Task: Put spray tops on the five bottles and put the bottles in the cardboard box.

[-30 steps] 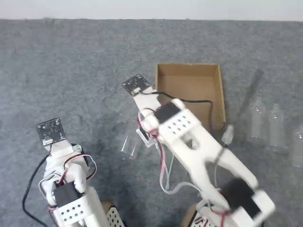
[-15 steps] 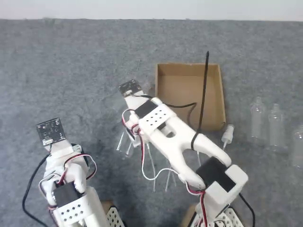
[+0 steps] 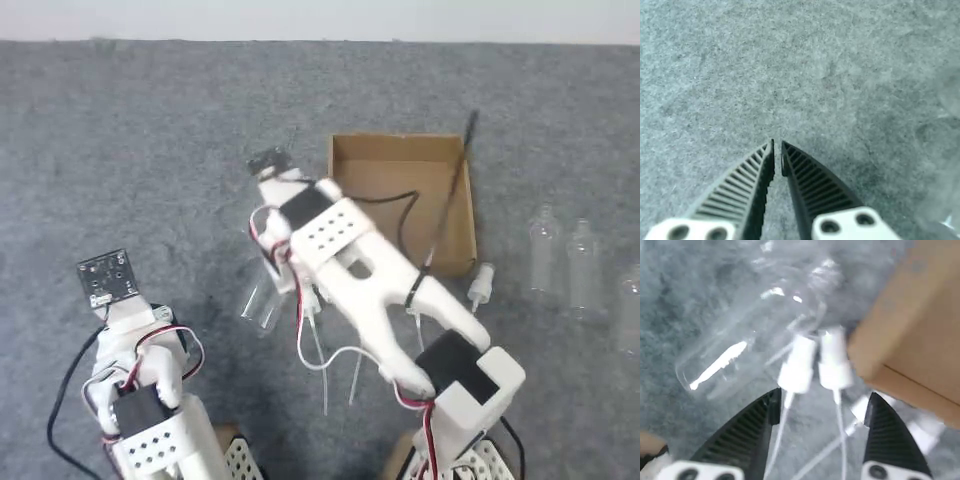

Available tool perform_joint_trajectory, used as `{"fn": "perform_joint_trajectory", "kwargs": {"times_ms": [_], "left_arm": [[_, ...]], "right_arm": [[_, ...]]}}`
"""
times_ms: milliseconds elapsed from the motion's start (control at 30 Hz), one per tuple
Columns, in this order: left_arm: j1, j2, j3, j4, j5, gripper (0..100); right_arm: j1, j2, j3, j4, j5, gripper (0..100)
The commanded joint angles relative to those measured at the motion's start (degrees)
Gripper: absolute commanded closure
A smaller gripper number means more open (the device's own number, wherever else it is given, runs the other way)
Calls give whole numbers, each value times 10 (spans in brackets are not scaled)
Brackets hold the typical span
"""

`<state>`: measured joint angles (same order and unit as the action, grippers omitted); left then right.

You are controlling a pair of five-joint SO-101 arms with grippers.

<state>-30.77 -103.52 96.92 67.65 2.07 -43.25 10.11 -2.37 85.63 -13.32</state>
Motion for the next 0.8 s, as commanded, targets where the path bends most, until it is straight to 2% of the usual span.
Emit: {"fn": "perform_joint_trajectory", "kwargs": {"times_ms": [0,100,233,367,567,767], "left_arm": [[0,-9,-4,-13,-2,983],[0,-9,-4,-13,-2,983],[-1,-9,-4,-13,-2,983],[-1,-9,-4,-13,-2,983],[-1,-9,-4,-13,-2,983],[0,-9,-4,-13,-2,983]], "right_arm": [[22,-15,-75,81,34,768],[31,-29,-76,109,40,781],[48,-102,-40,118,43,852],[73,-204,51,109,74,814],[158,-288,231,31,127,771],[211,-313,378,-113,142,771]]}}
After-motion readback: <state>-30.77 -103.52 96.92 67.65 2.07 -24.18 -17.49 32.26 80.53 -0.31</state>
